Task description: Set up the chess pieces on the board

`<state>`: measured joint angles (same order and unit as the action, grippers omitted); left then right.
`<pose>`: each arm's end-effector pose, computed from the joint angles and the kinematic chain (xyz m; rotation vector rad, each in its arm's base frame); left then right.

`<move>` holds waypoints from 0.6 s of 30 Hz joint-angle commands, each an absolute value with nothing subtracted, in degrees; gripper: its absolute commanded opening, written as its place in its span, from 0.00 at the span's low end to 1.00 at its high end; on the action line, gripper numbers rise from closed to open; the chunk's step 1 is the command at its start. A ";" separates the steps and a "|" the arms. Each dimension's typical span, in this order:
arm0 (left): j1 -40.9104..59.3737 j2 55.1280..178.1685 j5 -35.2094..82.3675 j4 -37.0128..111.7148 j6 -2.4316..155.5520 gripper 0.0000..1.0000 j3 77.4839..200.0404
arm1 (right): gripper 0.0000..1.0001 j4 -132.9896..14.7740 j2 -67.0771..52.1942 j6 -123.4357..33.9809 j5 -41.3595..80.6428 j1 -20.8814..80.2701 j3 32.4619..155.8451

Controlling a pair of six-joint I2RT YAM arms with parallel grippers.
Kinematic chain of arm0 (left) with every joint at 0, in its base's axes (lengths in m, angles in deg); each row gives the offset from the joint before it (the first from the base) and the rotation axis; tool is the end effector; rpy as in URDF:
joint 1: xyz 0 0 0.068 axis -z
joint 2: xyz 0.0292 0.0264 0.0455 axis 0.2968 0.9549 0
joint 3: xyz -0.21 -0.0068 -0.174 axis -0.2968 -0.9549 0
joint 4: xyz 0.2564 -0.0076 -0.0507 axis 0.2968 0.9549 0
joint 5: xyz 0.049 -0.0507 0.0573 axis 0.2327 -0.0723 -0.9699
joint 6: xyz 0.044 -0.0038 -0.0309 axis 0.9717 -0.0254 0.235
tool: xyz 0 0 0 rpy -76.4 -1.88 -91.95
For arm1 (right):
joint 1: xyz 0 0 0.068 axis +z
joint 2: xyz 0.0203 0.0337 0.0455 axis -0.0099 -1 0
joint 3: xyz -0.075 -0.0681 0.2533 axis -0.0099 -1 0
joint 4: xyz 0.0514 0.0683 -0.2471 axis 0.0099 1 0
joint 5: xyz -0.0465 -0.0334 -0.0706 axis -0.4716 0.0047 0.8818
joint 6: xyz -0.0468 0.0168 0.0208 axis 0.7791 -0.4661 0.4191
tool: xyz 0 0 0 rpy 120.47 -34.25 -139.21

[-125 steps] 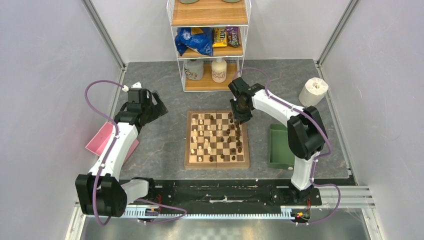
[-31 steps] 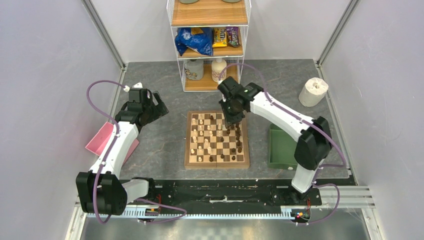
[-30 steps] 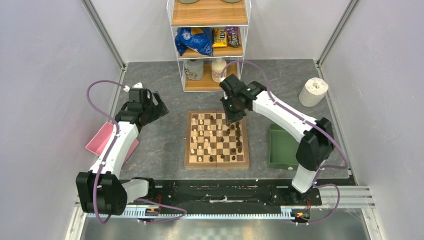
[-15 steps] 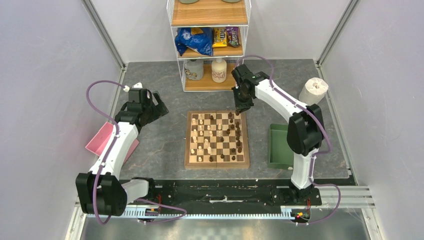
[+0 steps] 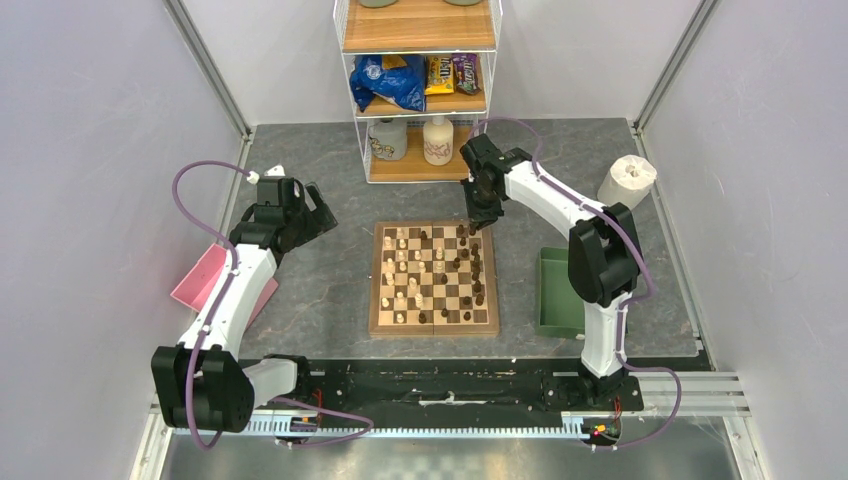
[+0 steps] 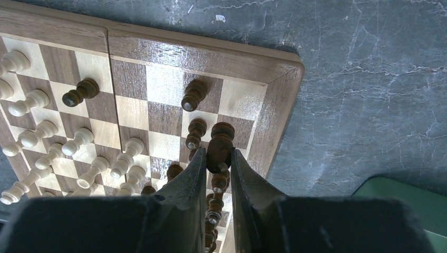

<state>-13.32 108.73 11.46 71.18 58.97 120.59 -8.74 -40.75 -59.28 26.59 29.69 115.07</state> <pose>0.2479 -0.0146 0.2809 -0.5487 2.3023 -0.2015 0.3669 0.2049 0.2338 -0.1928 2.7957 0.2389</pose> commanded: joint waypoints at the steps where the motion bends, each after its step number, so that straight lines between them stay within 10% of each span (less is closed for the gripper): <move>1: -13.36 107.51 12.74 70.92 60.09 0.95 120.56 | 0.18 -10.39 -41.54 -58.99 25.78 29.57 114.19; 18: -13.40 107.52 12.82 70.92 60.01 0.95 120.47 | 0.19 -10.31 -42.21 -58.74 26.06 29.66 111.95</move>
<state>-13.32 108.68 11.48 71.18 58.97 120.59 -9.55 -41.73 -59.28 25.83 29.69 111.77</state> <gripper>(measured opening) 0.950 0.244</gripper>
